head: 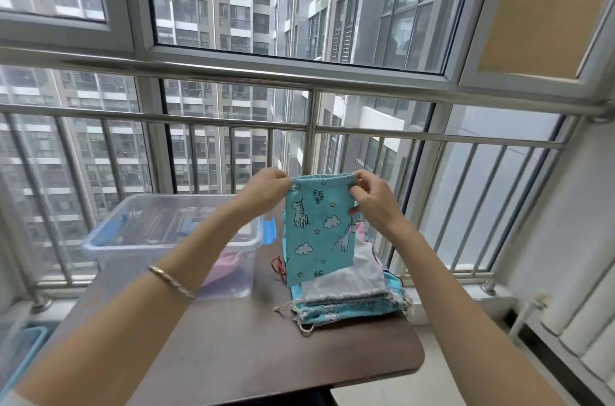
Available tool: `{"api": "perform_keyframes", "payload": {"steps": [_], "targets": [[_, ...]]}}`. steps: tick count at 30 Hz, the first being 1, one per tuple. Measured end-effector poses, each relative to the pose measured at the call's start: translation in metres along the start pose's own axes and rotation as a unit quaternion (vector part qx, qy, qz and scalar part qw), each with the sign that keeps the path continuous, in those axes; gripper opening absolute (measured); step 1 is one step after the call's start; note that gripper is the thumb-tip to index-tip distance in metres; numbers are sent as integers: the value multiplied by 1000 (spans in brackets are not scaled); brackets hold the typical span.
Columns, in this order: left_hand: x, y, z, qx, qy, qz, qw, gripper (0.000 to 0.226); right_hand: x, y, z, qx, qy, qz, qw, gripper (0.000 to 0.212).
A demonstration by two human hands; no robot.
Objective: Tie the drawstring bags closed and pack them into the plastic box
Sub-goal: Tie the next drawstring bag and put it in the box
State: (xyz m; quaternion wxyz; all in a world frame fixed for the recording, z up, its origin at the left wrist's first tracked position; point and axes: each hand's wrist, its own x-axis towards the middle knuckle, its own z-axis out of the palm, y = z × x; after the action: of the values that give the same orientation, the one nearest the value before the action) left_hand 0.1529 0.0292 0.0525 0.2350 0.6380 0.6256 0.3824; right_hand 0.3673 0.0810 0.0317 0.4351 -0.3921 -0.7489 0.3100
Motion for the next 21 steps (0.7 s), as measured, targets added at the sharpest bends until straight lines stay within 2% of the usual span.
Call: {"api": "perform_keyframes", "payload": {"steps": [2,4,9,13,17,21], "targets": [[-18,-5,-24,-60,-68,-44,995,20,-3,-12,12,36,-47,14,998,14],[-37,-14,-41,-68,-104,-75,989,19,-9,-19,28,79,-99,34,991,17],[-79,-52,-62,-8,-127,-135,983,20,-28,-5,72,107,-194,51,974,33],[-106,-76,-77,14,-99,-112,989,25,-38,10,90,149,-190,66,968,23],[-120,-97,-86,13,-10,-54,998,18,-45,23,93,181,-178,78,964,15],[-125,-118,-94,72,32,-33,996,17,-45,31,94,270,-174,130,938,10]]}}
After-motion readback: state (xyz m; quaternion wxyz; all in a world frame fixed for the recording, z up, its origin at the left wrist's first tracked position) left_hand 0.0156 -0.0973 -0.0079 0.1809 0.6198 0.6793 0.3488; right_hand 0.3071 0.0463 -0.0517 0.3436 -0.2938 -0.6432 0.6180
